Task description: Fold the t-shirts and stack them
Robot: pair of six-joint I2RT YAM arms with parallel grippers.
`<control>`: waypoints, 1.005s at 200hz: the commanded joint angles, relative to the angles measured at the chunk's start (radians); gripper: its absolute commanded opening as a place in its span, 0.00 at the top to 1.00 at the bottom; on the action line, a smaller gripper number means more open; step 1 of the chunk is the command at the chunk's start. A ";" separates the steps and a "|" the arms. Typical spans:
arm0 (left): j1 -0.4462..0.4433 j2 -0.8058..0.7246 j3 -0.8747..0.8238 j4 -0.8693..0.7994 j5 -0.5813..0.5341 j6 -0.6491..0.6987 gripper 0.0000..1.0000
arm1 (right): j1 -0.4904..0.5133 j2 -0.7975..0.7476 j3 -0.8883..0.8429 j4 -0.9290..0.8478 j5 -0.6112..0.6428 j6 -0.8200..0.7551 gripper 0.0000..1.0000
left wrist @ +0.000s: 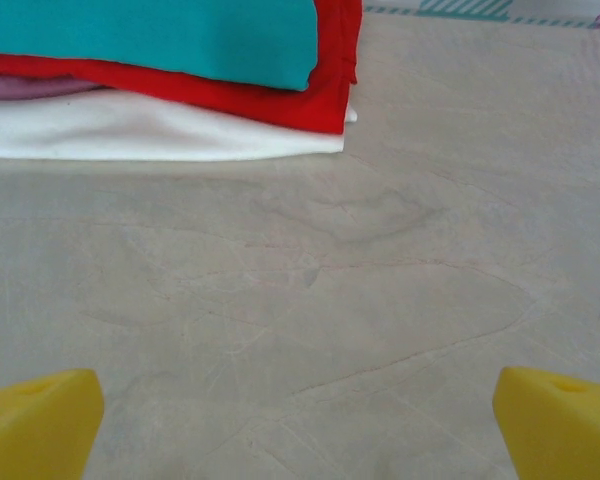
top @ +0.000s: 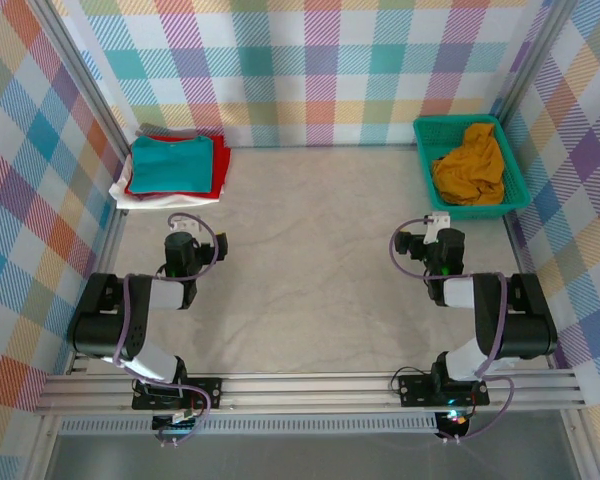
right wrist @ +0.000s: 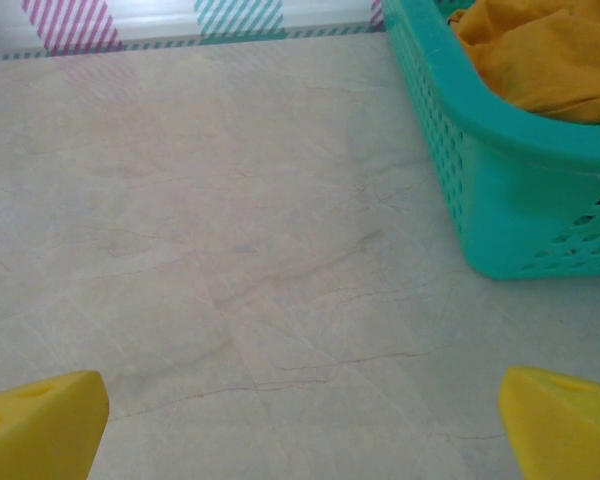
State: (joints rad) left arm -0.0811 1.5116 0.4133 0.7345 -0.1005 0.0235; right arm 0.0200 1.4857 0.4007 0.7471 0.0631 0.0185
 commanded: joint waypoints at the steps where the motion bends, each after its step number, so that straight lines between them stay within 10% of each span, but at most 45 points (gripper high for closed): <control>1: -0.031 -0.271 0.073 -0.253 -0.036 0.005 0.00 | 0.016 -0.249 0.145 -0.345 0.066 0.057 0.00; 49: -0.153 -0.539 0.336 -0.550 -0.051 -0.090 0.00 | 0.025 -0.328 0.512 -0.758 0.077 0.157 0.00; 133: -0.493 0.261 1.181 -0.928 0.073 -0.009 0.00 | -0.199 0.407 1.432 -1.348 -0.015 0.341 0.00; 201: -0.588 0.454 1.279 -0.889 0.179 -0.098 0.01 | -0.265 0.828 1.858 -1.568 -0.079 0.330 0.03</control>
State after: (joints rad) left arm -0.6689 1.9659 1.6669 -0.1612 0.0383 -0.0364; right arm -0.2493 2.2337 2.1670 -0.7109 0.0284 0.3439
